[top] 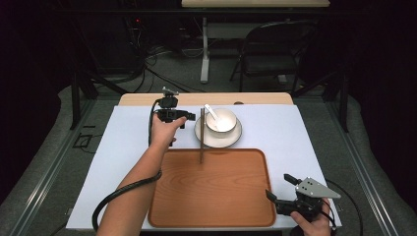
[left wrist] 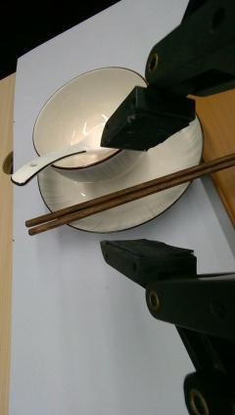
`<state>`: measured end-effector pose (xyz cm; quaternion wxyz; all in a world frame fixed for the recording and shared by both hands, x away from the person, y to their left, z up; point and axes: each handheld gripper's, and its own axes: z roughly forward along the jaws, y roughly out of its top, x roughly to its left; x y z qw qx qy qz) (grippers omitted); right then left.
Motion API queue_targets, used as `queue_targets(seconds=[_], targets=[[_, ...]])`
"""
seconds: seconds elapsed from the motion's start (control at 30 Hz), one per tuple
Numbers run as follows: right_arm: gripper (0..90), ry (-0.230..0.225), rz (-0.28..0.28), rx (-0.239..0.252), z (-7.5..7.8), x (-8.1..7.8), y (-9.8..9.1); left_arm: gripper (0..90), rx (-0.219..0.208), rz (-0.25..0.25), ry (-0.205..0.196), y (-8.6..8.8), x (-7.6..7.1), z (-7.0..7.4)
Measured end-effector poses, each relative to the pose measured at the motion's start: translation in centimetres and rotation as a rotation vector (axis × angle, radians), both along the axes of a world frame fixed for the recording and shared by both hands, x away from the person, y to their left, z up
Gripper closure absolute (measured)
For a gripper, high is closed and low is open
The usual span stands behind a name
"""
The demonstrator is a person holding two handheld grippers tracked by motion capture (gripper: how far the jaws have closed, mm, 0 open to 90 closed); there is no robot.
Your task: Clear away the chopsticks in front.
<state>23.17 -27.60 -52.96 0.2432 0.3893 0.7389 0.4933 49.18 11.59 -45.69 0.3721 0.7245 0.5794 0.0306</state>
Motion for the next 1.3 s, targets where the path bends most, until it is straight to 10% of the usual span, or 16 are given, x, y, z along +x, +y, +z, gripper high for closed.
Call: queue_targets(seconds=[0.57,1.3], targets=[[14.7,-0.001,0.002,0.009,0.0,0.0,-0.1,47.4,-0.009,-0.044,0.121,-2.4,1.2,-3.4],[14.7,0.009,-0.001,0.020,-0.1,0.2,-0.2,77.6,0.028,0.019,0.198,-3.4,1.9,-4.7]])
